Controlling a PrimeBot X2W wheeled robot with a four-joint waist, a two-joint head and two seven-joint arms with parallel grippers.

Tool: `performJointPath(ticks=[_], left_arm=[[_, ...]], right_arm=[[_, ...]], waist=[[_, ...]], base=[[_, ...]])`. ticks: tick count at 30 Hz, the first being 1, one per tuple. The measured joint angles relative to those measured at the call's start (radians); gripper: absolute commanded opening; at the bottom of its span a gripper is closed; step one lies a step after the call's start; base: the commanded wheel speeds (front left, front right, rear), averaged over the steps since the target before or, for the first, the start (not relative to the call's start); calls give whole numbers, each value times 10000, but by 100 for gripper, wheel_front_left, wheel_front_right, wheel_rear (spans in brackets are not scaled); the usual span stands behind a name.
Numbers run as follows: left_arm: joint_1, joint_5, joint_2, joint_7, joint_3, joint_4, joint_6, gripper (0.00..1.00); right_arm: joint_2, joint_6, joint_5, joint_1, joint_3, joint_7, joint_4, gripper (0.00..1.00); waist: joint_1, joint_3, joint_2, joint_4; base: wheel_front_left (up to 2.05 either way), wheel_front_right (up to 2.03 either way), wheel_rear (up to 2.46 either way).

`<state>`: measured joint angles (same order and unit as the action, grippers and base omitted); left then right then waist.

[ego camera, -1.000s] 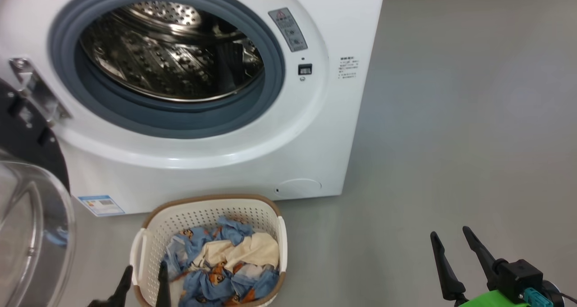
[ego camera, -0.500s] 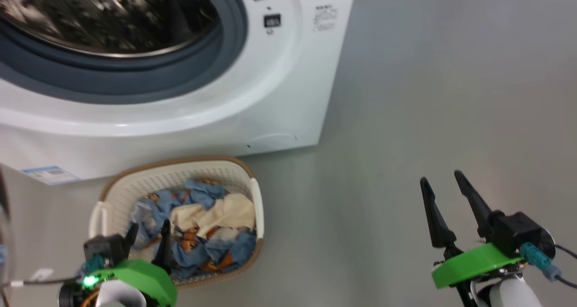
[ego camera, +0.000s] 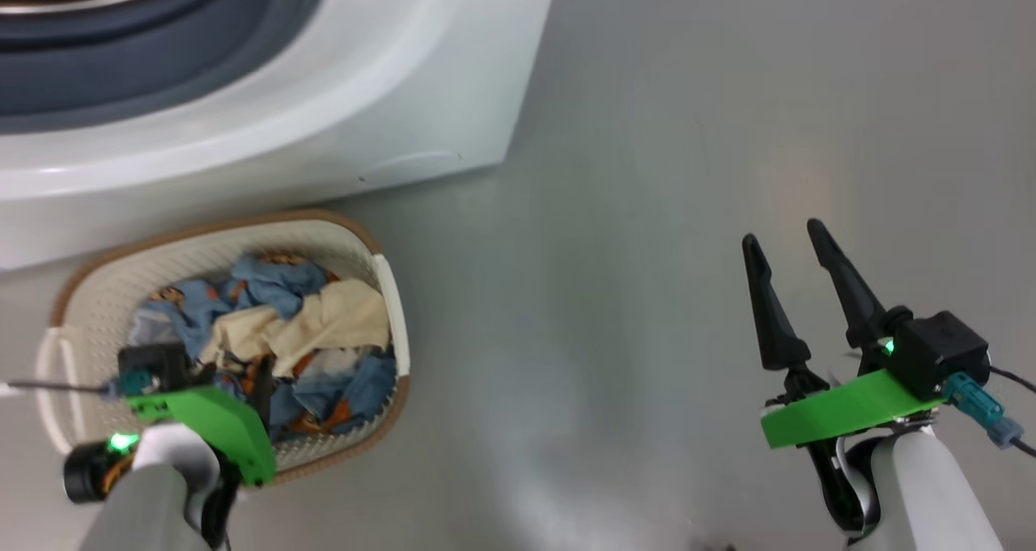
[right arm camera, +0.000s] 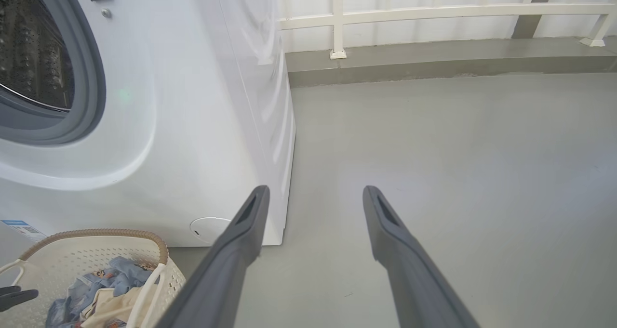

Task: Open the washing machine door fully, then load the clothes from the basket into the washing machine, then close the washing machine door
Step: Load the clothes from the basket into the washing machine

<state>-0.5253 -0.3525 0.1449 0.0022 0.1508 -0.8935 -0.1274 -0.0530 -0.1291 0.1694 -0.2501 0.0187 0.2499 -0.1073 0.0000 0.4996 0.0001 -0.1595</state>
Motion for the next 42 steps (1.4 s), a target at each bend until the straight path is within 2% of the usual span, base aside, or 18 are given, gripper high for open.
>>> performJointPath(ticks=[15, 42], left_arm=[[-2001, -1191, 752, 493, 851, -1383, -2, 100], [-4242, -2543, 1691, 474, 2487, -2163, -2, 100]], right_arm=[[6, 0, 199, -627, 46, 0, 320, 100], [50, 0, 324, -978, -54, 73, 792, 100]], waist=[[0, 1971, 0, -712], [0, 4290, 0, -1517]], base=[[0, 0, 0], [0, 0, 0]])
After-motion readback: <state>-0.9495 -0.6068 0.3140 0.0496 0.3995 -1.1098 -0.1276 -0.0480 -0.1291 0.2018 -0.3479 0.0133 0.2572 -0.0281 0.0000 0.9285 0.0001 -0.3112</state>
